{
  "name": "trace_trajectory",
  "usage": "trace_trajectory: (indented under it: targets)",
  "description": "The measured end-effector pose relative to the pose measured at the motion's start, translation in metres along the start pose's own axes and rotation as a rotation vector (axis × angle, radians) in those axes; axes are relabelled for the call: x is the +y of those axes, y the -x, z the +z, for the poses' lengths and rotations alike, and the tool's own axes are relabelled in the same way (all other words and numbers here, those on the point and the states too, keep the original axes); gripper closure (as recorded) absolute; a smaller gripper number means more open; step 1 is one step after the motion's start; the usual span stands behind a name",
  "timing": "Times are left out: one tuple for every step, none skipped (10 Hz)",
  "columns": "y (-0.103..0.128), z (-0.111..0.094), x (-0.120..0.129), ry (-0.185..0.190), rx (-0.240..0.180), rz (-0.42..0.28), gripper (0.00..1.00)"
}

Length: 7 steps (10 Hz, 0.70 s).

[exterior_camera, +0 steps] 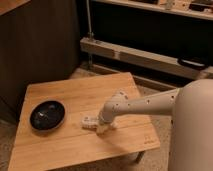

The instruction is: Place the bottle in the ceramic bowl

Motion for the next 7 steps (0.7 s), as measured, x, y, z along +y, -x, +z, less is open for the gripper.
trace_trajectory:
  targets:
    - [0.0,0.0,0.0,-0.001,0.001,-0.003,0.86]
    - [0.0,0.0,0.0,-0.001,0.001,-0.001,0.93]
    - [0.002,-0.001,0.0,0.001,-0.005,-0.009,0.99]
    - [0.015,-0.005,0.0,-0.001,-0.023,-0.044,1.0]
    - [0.038,-0.009,0.0,0.003,-0.046,-0.08,1.0]
    - [0.061,-0.012,-0.002,0.006,-0.063,-0.112,1.0]
    - [0.093,-0.013,-0.005,0.011,-0.081,-0.153,1.0]
